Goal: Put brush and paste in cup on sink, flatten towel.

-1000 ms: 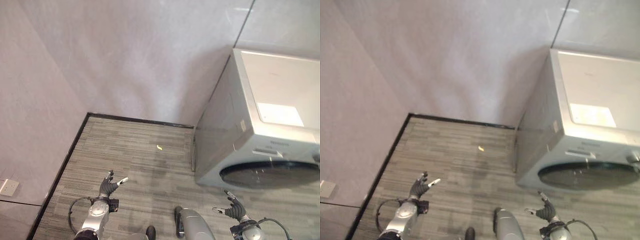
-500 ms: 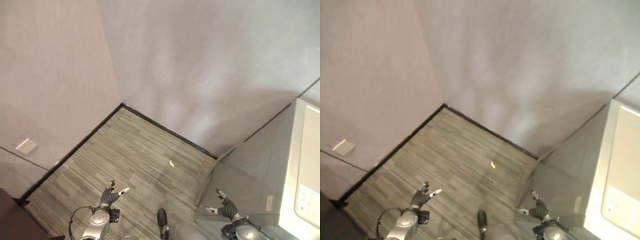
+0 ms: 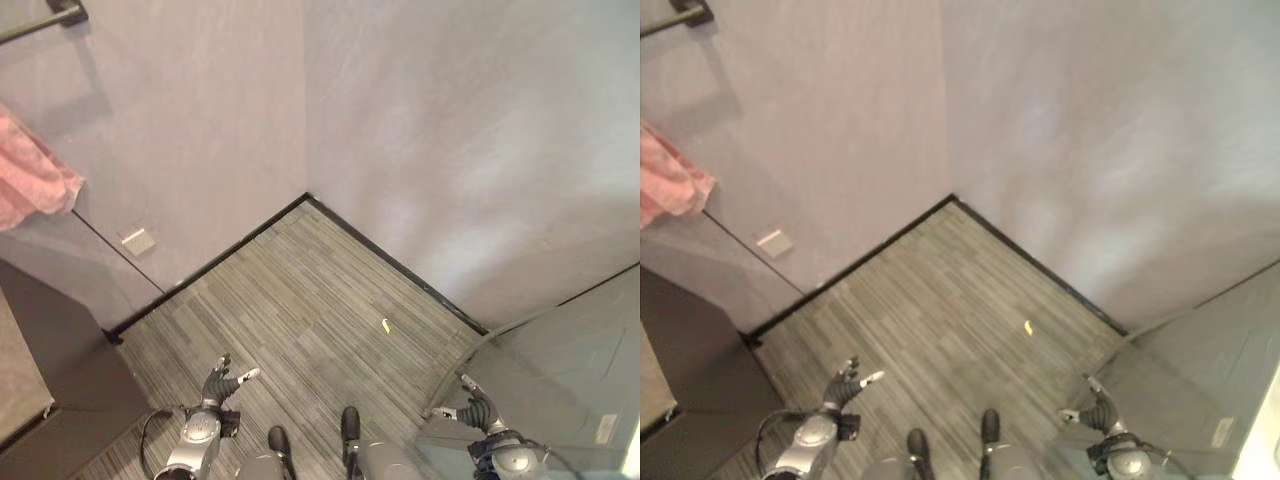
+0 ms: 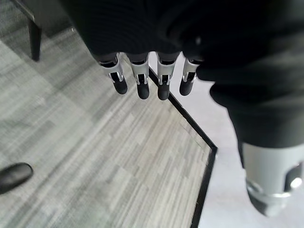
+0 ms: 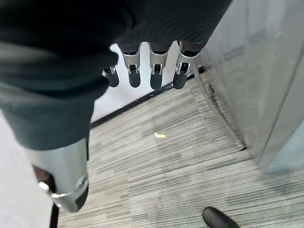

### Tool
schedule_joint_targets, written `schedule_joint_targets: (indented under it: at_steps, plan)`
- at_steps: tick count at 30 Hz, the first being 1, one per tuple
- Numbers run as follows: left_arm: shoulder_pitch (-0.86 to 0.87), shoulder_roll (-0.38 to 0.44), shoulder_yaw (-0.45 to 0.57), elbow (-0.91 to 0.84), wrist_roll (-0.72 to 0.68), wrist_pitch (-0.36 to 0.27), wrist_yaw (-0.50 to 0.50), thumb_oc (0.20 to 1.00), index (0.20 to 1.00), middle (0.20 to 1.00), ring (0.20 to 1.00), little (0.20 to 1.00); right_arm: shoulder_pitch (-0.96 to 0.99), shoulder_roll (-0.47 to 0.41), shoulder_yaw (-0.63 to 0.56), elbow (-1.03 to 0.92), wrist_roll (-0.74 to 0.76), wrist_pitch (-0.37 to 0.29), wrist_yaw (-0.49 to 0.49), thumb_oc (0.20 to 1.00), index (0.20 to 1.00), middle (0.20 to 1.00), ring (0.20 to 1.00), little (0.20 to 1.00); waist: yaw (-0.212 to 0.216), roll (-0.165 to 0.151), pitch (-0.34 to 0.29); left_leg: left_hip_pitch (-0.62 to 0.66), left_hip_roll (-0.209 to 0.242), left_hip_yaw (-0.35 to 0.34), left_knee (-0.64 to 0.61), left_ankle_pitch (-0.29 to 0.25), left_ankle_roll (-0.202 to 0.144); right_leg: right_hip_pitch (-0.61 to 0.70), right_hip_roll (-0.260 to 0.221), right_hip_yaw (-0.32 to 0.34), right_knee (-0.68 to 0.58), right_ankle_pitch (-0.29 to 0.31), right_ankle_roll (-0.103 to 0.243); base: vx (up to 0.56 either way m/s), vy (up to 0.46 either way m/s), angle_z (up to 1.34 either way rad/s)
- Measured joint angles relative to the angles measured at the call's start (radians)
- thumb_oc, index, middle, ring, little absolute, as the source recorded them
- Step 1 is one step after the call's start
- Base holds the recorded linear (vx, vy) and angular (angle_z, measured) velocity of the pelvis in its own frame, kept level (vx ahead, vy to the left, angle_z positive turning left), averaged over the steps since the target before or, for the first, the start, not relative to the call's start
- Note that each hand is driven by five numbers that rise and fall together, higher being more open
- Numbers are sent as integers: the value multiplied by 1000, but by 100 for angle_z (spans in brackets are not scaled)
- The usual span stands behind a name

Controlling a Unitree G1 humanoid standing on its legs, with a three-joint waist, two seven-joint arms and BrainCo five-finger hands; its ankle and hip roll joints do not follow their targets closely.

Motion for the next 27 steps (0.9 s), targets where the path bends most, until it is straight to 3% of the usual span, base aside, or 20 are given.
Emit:
schedule_joint_targets:
  at_steps: [2,5,10,11,12,14,17,19,20,22,23,25,27]
  plan:
    - [23,6,2,4,0,1,1,1000,1000,1000,1000,1000,21,19,-17,14,1,0,0,1000,1000,1000,1000,1000,10,-33,-22,30,-53,-5,-49,24,25,50,-38,39,-49,-49,32,198,163,18]
    - [40,14,2,5,8,3,0,1000,1000,1000,1000,1000,6,35,-18,14,0,0,0,1000,1000,1000,1000,1000,31,-37,-30,64,-75,-6,-99,69,61,79,-52,41,-58,-35,52,131,125,1]
    - [23,42,-6,-30,9,3,-5,1000,1000,1000,1000,1000,-17,42,4,-1,-4,-1,1,1000,1000,1000,1000,1000,26,-39,-31,95,-97,-64,-146,97,87,17,-66,46,124,-46,62,151,43,40]
    - [3,47,-12,-35,18,2,-7,1000,1000,1000,1000,1000,-5,49,23,5,-4,-1,2,1000,1000,1000,1000,1000,13,-32,-29,127,-99,-129,-165,103,85,0,2,186,223,-91,81,198,-6,107]
    - [0,52,-12,-38,35,1,-7,1000,1000,1000,1000,1000,1,49,32,3,-5,-2,2,1000,1000,1000,1000,1000,0,-40,-39,128,-101,-156,-168,105,84,-1,31,245,223,-98,86,196,-37,107]
    - [-10,59,-10,-24,45,1,-7,1000,1000,1000,1000,1000,2,51,39,-2,-6,-4,3,1000,1000,1000,1000,1000,7,-51,-41,149,-104,-180,-186,107,82,-35,52,259,174,-110,75,158,-67,51]
    - [-4,53,-15,-10,47,2,-7,1000,1000,1000,1000,1000,-8,51,42,-1,-2,-6,3,1000,1000,1000,1000,1000,5,-44,-33,158,-101,-228,-194,96,91,-76,57,261,34,-65,61,174,-107,37]
    - [-8,39,-14,22,46,2,-5,1000,1000,1000,1000,1000,-14,51,46,-1,1,-6,2,1000,1000,1000,1000,1000,1,-40,-27,163,-84,-260,-190,78,67,-115,65,275,-91,9,78,250,-197,51]
    - [-8,39,-15,24,46,2,-4,1000,1000,1000,1000,1000,-5,53,50,-3,1,-5,2,1000,1000,1000,1000,1000,-5,-53,-25,166,-83,-288,-185,67,52,-124,55,277,-161,53,92,149,-196,76]
    - [-8,41,-21,25,46,2,-4,1000,1000,1000,1000,1000,18,56,48,-3,1,-4,2,1000,1000,1000,1000,1000,-22,-92,-20,185,-99,-342,-168,45,22,-95,18,236,-164,126,90,149,-228,101]
    - [2,33,-41,25,46,2,-5,1000,1000,1000,1000,1000,25,54,45,20,1,-3,2,1000,1000,1000,1000,1000,-27,-95,-27,208,-79,-368,-167,25,10,-85,34,210,-140,168,63,116,-156,80]
    - [13,29,-50,24,46,1,-5,1000,1000,1000,1000,1000,8,50,43,41,1,-2,2,1000,1000,1000,1000,1000,-12,-77,-37,213,-43,-355,-156,12,3,-72,71,200,-153,158,46,130,-184,22]
    - [1,28,-47,26,45,2,-6,1000,1000,1000,1000,1000,-40,26,42,26,3,-4,2,1000,1000,1000,1000,1000,-12,-58,-32,141,9,-364,-47,-18,-15,-51,113,150,-189,153,21,155,-254,32]
